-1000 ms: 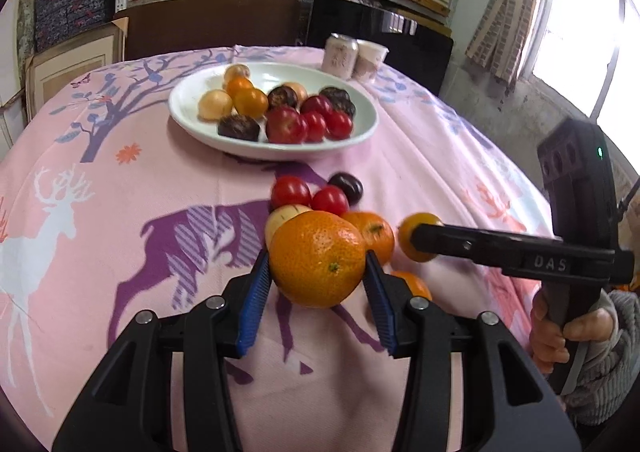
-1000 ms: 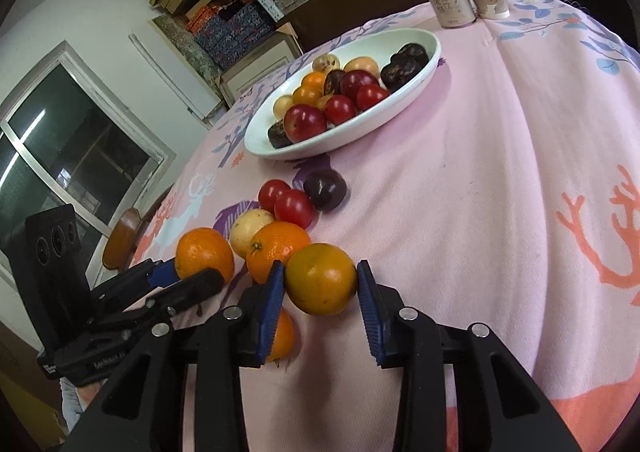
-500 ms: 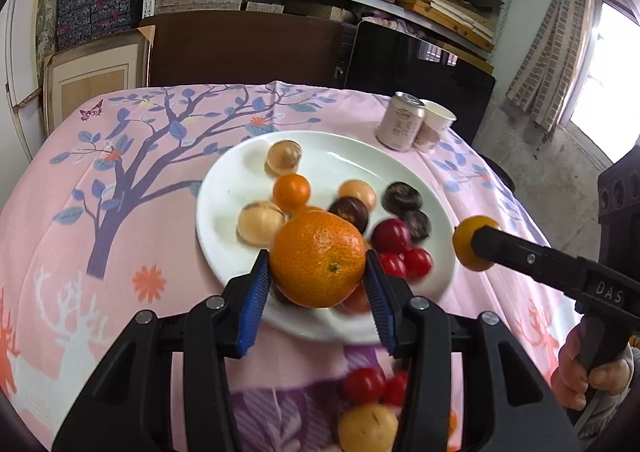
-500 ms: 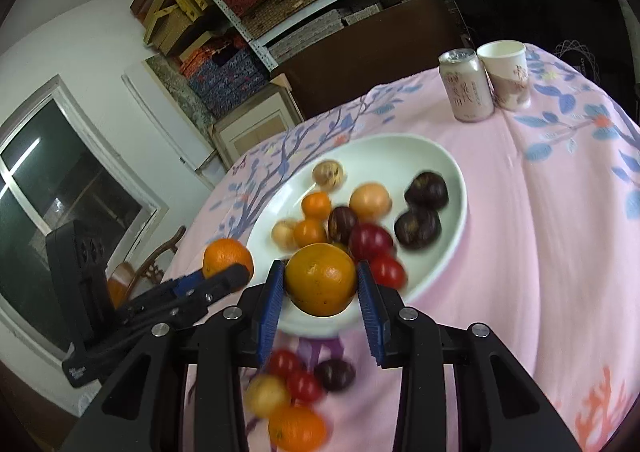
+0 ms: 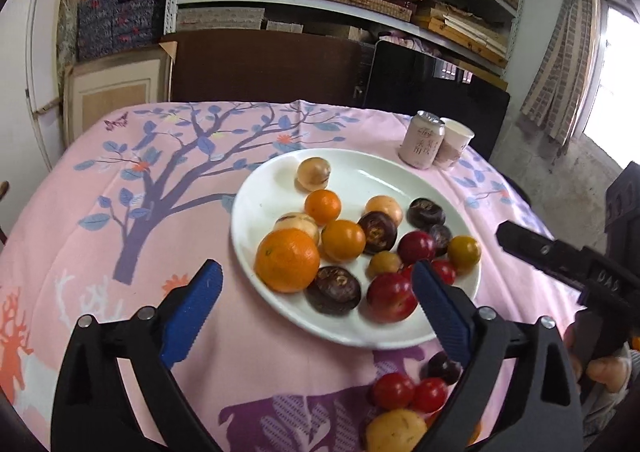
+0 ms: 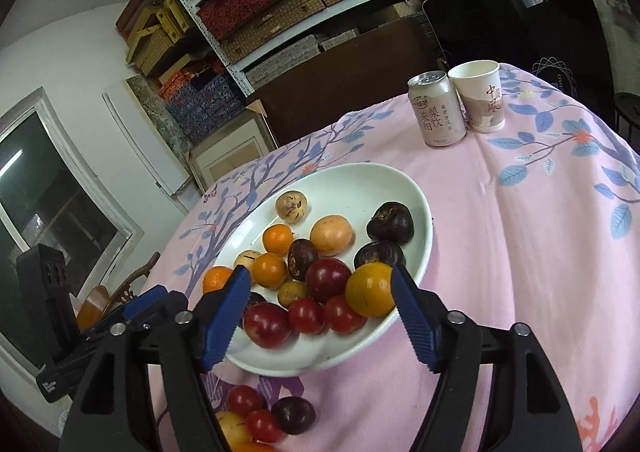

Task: Organize fruits
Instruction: 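Withdraw both tools from the plate toward the fruit pile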

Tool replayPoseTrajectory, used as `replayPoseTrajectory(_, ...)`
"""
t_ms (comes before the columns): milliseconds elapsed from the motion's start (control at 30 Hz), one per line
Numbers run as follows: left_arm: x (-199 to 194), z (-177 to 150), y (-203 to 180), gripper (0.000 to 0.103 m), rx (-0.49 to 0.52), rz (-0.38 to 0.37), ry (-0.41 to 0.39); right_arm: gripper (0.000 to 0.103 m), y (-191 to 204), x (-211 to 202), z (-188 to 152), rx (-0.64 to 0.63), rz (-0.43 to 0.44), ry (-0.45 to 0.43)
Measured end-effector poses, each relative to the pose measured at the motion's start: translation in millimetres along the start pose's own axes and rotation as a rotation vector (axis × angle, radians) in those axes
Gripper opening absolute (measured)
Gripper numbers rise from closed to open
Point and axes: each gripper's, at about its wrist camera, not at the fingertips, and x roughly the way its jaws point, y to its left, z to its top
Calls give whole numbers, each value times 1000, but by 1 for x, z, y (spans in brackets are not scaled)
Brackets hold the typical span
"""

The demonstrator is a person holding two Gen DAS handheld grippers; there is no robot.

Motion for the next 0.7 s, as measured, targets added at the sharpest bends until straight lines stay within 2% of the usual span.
replayPoseTrajectory(167,-12,-27,0,95,-20,15,12,85,-7,-22,-31,38,-14,18)
replayPoseTrajectory(367,-37,-59,-3,96,-3,73,18,92,-3,-56,-62,47,-2,-11)
replayPoseTrajectory(500,-57,-74,0,98,-23,80,-8,94,1,-71,-89,15,-9,12)
replayPoseTrajectory(700,-70,-88,0,98,-30,100,-10,94,18,-88,-115,-73,27,54)
